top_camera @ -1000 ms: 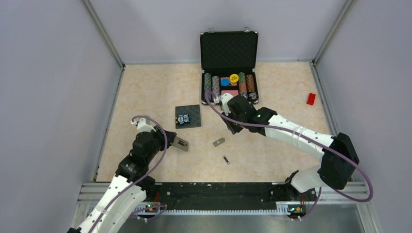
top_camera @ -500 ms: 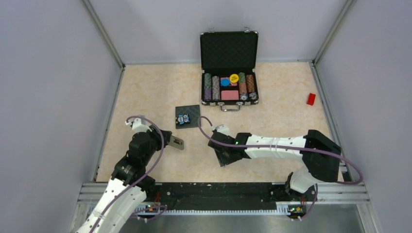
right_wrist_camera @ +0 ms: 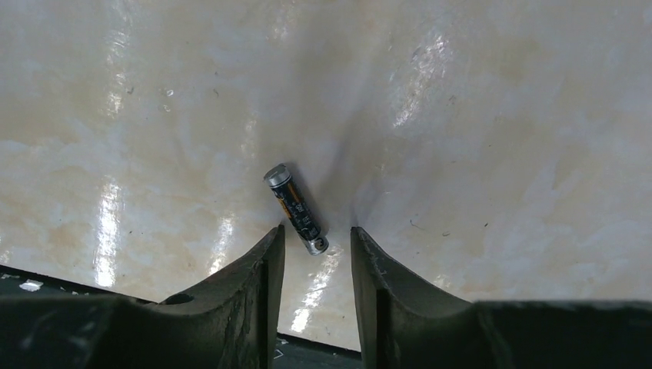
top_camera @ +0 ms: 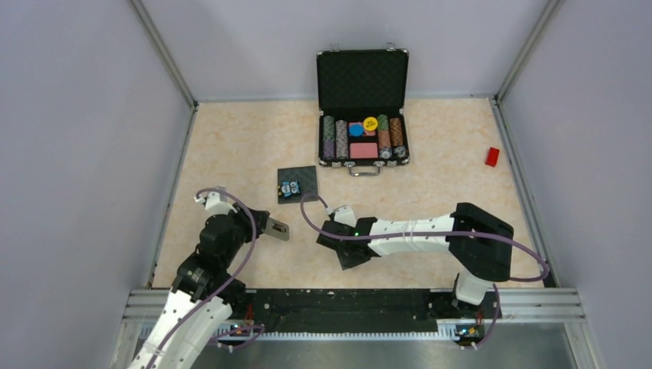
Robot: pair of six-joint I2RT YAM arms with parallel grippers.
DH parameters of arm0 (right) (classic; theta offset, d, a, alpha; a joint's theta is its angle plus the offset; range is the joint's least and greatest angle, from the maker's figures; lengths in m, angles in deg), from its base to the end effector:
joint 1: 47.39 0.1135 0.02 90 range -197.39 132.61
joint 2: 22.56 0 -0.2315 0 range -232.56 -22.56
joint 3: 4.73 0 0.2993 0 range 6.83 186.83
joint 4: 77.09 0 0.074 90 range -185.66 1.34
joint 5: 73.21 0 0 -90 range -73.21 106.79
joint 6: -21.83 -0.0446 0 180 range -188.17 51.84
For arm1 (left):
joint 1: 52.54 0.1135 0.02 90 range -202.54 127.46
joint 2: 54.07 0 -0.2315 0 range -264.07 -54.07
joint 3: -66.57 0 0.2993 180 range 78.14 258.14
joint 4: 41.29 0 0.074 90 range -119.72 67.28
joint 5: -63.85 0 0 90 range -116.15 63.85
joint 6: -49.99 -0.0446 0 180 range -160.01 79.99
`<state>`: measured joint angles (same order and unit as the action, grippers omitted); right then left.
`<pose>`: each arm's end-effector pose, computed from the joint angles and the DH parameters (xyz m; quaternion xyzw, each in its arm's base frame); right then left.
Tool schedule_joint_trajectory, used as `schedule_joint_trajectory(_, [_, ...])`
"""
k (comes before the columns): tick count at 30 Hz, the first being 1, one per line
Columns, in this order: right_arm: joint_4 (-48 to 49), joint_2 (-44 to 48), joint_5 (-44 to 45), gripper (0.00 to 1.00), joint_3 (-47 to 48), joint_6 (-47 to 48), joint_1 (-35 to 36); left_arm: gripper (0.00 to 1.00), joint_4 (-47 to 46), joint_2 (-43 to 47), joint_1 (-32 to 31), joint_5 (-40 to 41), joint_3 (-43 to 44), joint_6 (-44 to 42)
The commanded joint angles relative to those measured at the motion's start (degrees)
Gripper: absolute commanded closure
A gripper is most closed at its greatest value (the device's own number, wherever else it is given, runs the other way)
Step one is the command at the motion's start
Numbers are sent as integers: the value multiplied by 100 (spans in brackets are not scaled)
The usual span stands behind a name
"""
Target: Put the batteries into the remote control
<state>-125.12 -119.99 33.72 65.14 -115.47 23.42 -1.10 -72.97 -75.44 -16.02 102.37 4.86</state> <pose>0.1254 0.3209 0.0916 -0.1818 0.9645 0.0313 0.1890 0.1833 -0.0689 0.2289 -0.2062 0.8075 -0.2441 0.4958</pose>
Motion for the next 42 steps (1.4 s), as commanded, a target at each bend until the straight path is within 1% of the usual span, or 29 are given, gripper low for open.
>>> schedule_joint_trajectory(1, [35,-139,220,64,293,-69,154,100,-10,224,33,41,176,9])
schedule_joint_trajectory(6, [17,-388,319,73,409,165,258,100,28,307,35,7,135,58])
schedule_joint_trajectory(12, [26,-534,338,96,462,348,297,100,23,330,35,-103,84,60])
schedule_joint_trajectory(16, [44,-192,426,100,352,485,302,100,-234,295,36,-621,-6,-8])
schedule_joint_trajectory(20, [-4,500,463,100,211,717,289,100,-773,35,36,-1560,-137,-11])
schedule_joint_trajectory(25, [-200,1637,280,99,90,1001,208,100,-1898,-655,32,-2910,-307,235])
schedule_joint_trajectory(29, [-287,2442,-106,97,282,1448,167,100,-3233,-1438,29,-3999,-392,655])
schedule_joint_trajectory(31, [-370,2668,-371,96,494,1703,164,100,-3901,-1903,29,-4447,-405,962])
schedule_joint_trajectory(32, [-466,2710,-456,96,622,1783,163,100,-4349,-2147,27,-4743,-399,1144])
schedule_joint_trajectory(34, [-726,2682,-596,95,911,1901,163,100,-4948,-2706,15,-5194,-349,1508])
schedule_joint_trajectory(36, [-1028,2587,-627,95,1178,1904,162,100,-5855,-3215,-93,-5412,-463,2082])
schedule_joint_trajectory(39, [-1397,2461,-715,95,1500,1819,163,100,-7196,-3856,-298,-5462,-638,2857])
schedule_joint_trajectory(40, [-1477,2429,-763,95,1588,1788,168,100,-7477,-3977,-349,-5451,-642,2994])
schedule_joint_trajectory(42, [-1669,2370,-843,94,1758,1733,170,100,-7684,-4168,-458,-5406,-575,3079])
